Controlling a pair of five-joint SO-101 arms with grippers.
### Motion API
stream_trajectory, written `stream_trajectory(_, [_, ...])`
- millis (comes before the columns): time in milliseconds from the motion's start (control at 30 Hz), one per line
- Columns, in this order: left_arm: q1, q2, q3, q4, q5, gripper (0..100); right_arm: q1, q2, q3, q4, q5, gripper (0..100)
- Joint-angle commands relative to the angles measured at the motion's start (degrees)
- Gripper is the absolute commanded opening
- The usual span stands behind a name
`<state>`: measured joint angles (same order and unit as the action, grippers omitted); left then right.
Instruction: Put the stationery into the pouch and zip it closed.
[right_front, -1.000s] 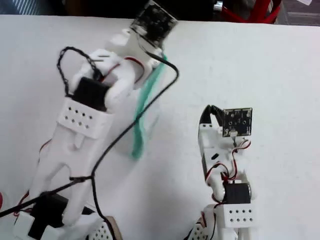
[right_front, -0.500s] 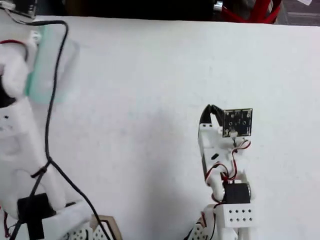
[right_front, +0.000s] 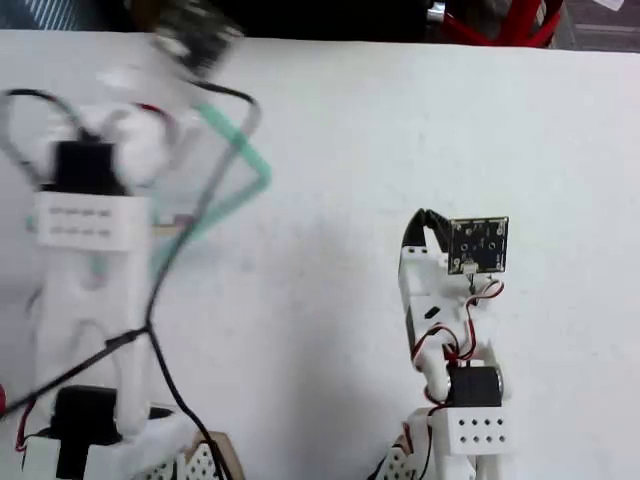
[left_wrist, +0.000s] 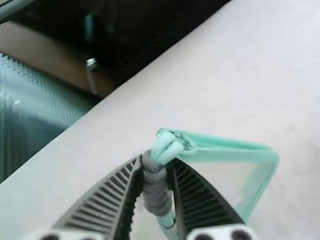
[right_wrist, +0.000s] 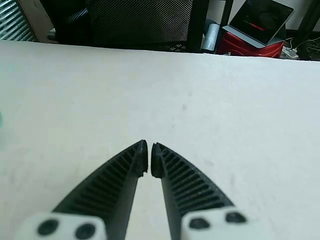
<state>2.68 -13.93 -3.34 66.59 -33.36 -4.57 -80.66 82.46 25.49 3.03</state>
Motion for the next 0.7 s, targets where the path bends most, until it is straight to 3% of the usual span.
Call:
stream_trajectory(0, [9.9,-0.4,15.8,-22.9,8.3,2,0.4,-0.4,-0.4,-1.2,-0.2,1.9])
stream_trajectory(67, [13.7,-0.4,20.7,-32.1,11.6,2,1.9,-0.4,-0.4,-1.2,-0.2,1.9])
stream_trajectory(133, [16.8,-0.3,22.9,-35.6,12.0,2,3.6,-0.5,-0.4,-1.3,-0.4,1.9])
stream_trajectory(333, [23.5,5.4,21.6,-36.2,12.6,2,6.1,-0.5,-0.4,-2.9,-0.7,1.9])
stream_trajectory(500, [26.2,17.4,12.0,-35.7,18.3,2,6.2,-0.5,-0.3,-3.1,-0.7,1.9])
stream_trajectory(667, [29.7,24.7,4.4,-35.7,19.1,2,7.4,-0.4,2.0,-6.5,-0.7,1.9])
